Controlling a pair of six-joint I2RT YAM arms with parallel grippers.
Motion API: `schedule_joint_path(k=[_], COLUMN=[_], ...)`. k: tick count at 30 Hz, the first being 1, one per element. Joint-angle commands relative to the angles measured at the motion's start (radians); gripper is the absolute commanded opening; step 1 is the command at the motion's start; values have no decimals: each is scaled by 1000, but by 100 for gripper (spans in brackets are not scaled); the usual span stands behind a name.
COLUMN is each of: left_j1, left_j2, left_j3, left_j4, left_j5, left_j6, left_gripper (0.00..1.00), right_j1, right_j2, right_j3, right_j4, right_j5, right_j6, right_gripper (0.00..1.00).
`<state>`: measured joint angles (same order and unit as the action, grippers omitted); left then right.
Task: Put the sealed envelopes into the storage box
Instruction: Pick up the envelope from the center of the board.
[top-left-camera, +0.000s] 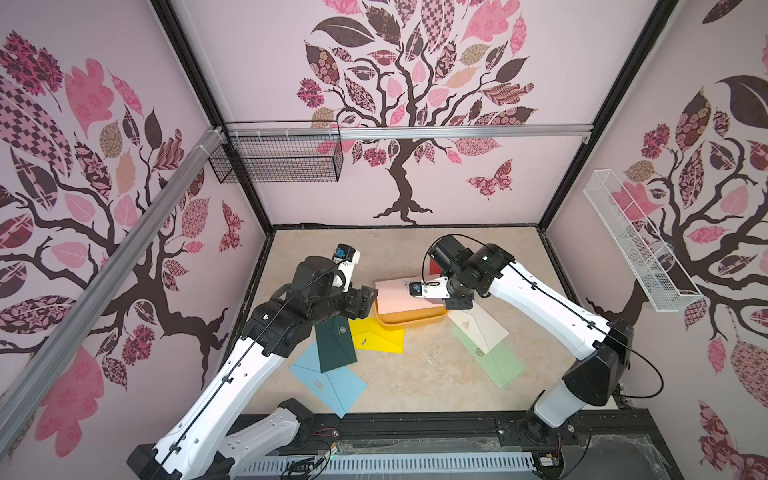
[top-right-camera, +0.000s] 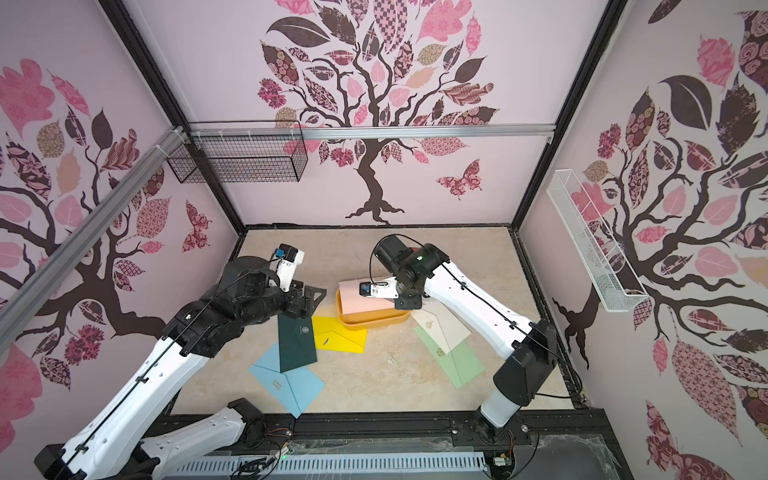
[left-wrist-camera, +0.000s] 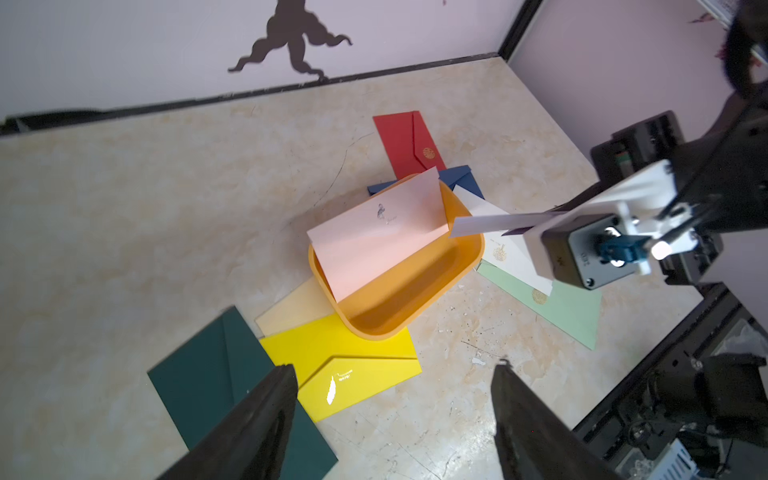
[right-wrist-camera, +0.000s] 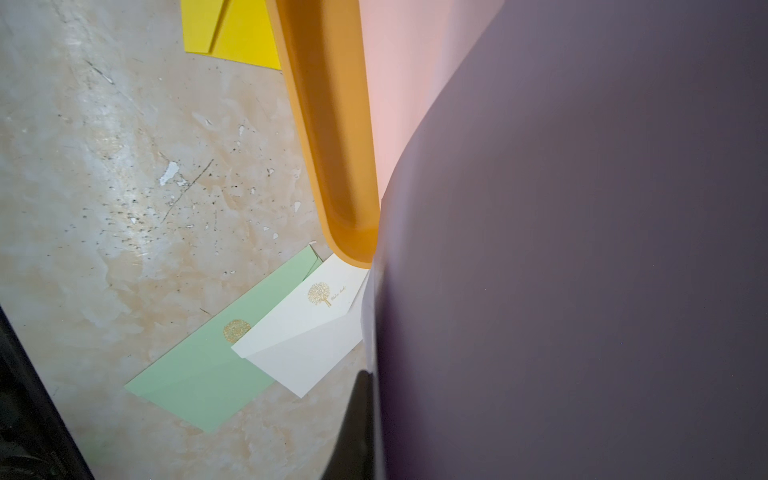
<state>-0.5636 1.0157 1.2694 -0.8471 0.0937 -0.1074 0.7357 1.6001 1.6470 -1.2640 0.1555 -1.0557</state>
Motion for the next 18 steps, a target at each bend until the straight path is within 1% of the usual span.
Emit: schedule_joint_path(k=[1, 2, 4, 5, 6, 7, 10, 15, 18], left_j1=[2, 2, 2, 2, 2, 2, 2, 2, 0], left_j2=[2, -7, -32, -40, -47, -49, -17, 94, 134], left_j3=[11, -4, -52, -69, -91, -105, -102, -27, -6], left_j4=[-23, -11, 35, 39, 55, 93, 162, 135, 141], left_j5=[217, 256, 287, 322, 336, 334, 331, 399, 414], left_j6=[313, 361, 432, 490, 554, 580, 636, 725, 733], left_gripper=[78, 78, 78, 77, 76, 76, 75, 71, 69], right_j1=[1, -1, -1, -1, -1, 0, 1, 0, 1], right_j2=[-96, -104, -115, -122, -128, -133, -144, -156, -156], right_j3=[-8, -13, -18, -20, -28, -35, -47, -59, -67], right_j4=[22, 26, 25, 22, 27, 33, 48, 51, 53], right_j5=[-100, -118, -157, -181, -198, -208, -226, -245, -258], right_j6=[-58, -60, -65, -73, -82, -90, -107, -130, -133], right_gripper=[0, 0, 0, 0, 0, 0, 0, 0, 0])
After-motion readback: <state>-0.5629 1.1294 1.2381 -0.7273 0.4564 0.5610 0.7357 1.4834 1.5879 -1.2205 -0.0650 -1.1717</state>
